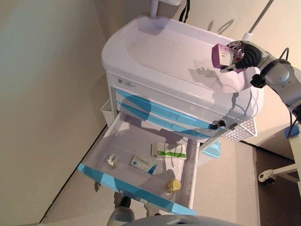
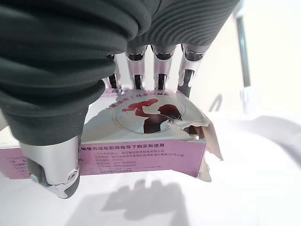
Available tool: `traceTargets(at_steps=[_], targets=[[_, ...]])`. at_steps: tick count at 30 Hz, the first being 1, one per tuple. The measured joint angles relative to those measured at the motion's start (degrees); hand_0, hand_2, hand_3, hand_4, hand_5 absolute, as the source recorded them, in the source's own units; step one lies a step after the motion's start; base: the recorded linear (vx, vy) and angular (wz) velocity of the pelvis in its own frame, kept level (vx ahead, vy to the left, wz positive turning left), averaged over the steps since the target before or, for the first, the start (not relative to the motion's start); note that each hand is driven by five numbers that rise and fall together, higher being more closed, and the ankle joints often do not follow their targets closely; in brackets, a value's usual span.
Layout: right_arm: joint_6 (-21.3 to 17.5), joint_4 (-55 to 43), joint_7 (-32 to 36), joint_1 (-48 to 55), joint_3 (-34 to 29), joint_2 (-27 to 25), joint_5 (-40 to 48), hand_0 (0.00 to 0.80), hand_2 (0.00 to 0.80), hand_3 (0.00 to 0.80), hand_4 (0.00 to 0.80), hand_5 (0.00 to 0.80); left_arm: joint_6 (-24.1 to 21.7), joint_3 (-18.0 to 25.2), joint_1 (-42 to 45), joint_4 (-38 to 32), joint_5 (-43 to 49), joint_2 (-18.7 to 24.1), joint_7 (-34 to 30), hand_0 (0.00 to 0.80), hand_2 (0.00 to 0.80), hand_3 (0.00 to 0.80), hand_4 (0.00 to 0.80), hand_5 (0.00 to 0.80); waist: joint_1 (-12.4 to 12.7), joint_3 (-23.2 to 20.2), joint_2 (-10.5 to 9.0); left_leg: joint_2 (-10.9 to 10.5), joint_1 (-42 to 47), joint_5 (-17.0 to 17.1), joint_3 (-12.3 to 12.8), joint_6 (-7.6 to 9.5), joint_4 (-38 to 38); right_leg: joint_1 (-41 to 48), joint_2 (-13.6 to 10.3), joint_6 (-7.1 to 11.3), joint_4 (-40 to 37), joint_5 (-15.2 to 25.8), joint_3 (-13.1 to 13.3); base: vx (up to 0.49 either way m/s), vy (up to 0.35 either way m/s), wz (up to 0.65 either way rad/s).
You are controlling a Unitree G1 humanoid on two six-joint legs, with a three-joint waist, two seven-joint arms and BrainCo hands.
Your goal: Open the drawer and pick up the medicine
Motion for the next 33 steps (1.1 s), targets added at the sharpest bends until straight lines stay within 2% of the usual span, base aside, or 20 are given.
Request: traceTargets(at_steps=[1, 2, 5, 11, 13, 17, 20, 31, 32, 33], targets=[[0.0, 0.6, 0.0, -0.5, 0.4, 0.1, -0.4, 0.800, 0.800, 0.800, 0.800, 0.800, 0.0, 0.0, -0.2, 0.0, -0.2, 0.0, 0.0, 0.000, 0.000, 0.000, 0.000, 0.000, 0.0, 0.3, -0.02, 0.0, -0.4, 0.0, -0.3, -0.01, 0.2, -0.2, 0.0, 0.00, 0.0, 0.0, -0.3, 0.047, -0.051, 0.25], [0.2, 2.5, -0.2, -1.4, 0.4, 0.6, -0.7, 0.800, 0.800, 0.800, 0.800, 0.800, 0.0, 0.0, -0.2, 0.1, -0.3, 0.1, 0.1, 0.000, 0.000, 0.000, 0.000, 0.000, 1.2, 0.6, -0.06, -0.1, -1.2, 0.0, -0.9, -0.03, 0.4, -0.5, 0.0, 0.01, -0.1, 0.0, -1.0, 0.042, -0.053, 0.21], [1.6, 9.9, -1.0, -4.1, 0.2, 2.7, -0.7, 0.800, 0.800, 0.800, 0.800, 0.800, 0.1, -1.0, -0.8, 0.1, -0.4, 0.4, 0.4, 0.000, 0.000, 0.000, 0.000, 0.000, 1.5, 1.3, -0.32, -0.7, -2.6, 0.1, -2.7, -0.04, 1.0, -0.6, -0.2, 0.00, -0.6, 0.0, -2.7, 0.032, -0.044, 0.35], [3.4, 19.3, -0.6, -5.6, 0.2, 5.1, -1.4, 0.800, 0.800, 0.800, 0.800, 0.800, 0.3, -1.8, -2.1, 0.1, -0.5, 0.5, 0.4, 0.000, 0.000, 0.000, 0.000, 0.000, 4.5, 1.8, -0.66, -1.8, -4.3, 0.2, -5.8, -0.01, 1.5, -0.5, -0.4, 0.28, -1.4, -0.3, -4.8, 0.025, -0.039, 0.30], [4.1, 21.5, -0.2, -6.0, 0.2, 6.1, -1.7, 0.800, 0.800, 0.800, 0.800, 0.800, 0.5, -2.3, -2.4, 0.1, -1.0, 0.6, 0.4, 0.000, 0.000, 0.000, 0.000, 0.000, 4.4, 1.9, -0.77, -2.4, -4.7, 0.3, -7.2, 0.06, 1.8, 0.1, -0.6, 0.37, -2.0, -0.3, -6.0, 0.020, -0.031, 0.36], [4.9, 24.3, 0.5, -6.7, 0.0, 6.3, -2.9, 0.800, 0.800, 0.800, 0.800, 0.800, 0.5, -3.3, -2.9, 0.1, -1.0, 0.8, 0.3, 0.000, 0.000, 0.000, 0.000, 0.000, 5.1, 2.3, -1.24, -3.0, -5.2, 0.4, -8.5, 0.15, 2.1, 0.4, -0.6, 0.60, -2.2, -0.5, -6.9, 0.015, -0.021, 0.22], [5.9, 26.2, 1.6, -6.9, -0.5, 6.3, -4.0, 0.800, 0.800, 0.800, 0.800, 0.800, 0.7, -3.3, -3.6, 0.2, -1.0, 1.0, 0.0, 0.000, 0.000, 0.000, 0.000, 0.000, 5.9, 2.3, -1.31, -3.3, -5.3, 0.4, -8.8, 0.21, 2.2, 0.5, -0.8, 0.70, -2.2, -0.5, -7.5, 0.013, -0.011, 0.10], [7.4, 25.3, 4.6, -6.7, -1.8, 6.4, -5.7, 0.800, 0.800, 0.800, 0.800, 0.800, 1.6, -3.3, -4.1, -0.1, -0.9, 1.9, -1.0, 0.000, 0.000, 0.000, 0.000, 0.000, 5.8, 2.2, -1.37, -3.4, -5.0, 0.5, -8.9, 0.28, 2.3, 0.8, -1.1, 0.63, -2.2, -0.5, -7.5, 0.001, 0.000, 0.00], [7.5, 25.1, 5.0, -6.7, -1.8, 6.4, -5.9, 0.731, 0.731, 0.731, 0.731, 0.731, 1.7, -3.3, -4.2, -0.1, -0.9, 1.9, -1.2, 0.000, 0.000, 0.000, 0.000, 0.000, 5.8, 2.2, -1.37, -3.4, -5.0, 0.5, -8.9, 0.28, 2.3, 0.8, -1.1, 0.63, -2.2, -0.5, -7.5, 0.000, 0.000, 0.00], [7.8, 24.9, 5.5, -6.7, -1.8, 6.4, -6.1, 0.000, 0.000, 0.000, 0.000, 0.000, 1.7, -3.3, -4.4, -0.1, -0.9, 1.9, -1.6, 0.000, 0.000, 0.000, 0.000, 0.000, 5.9, 2.2, -1.37, -3.4, -4.9, 0.5, -8.9, 0.28, 2.3, 0.9, -1.2, 0.63, -2.2, -0.5, -7.5, 0.000, 0.000, 0.00]])
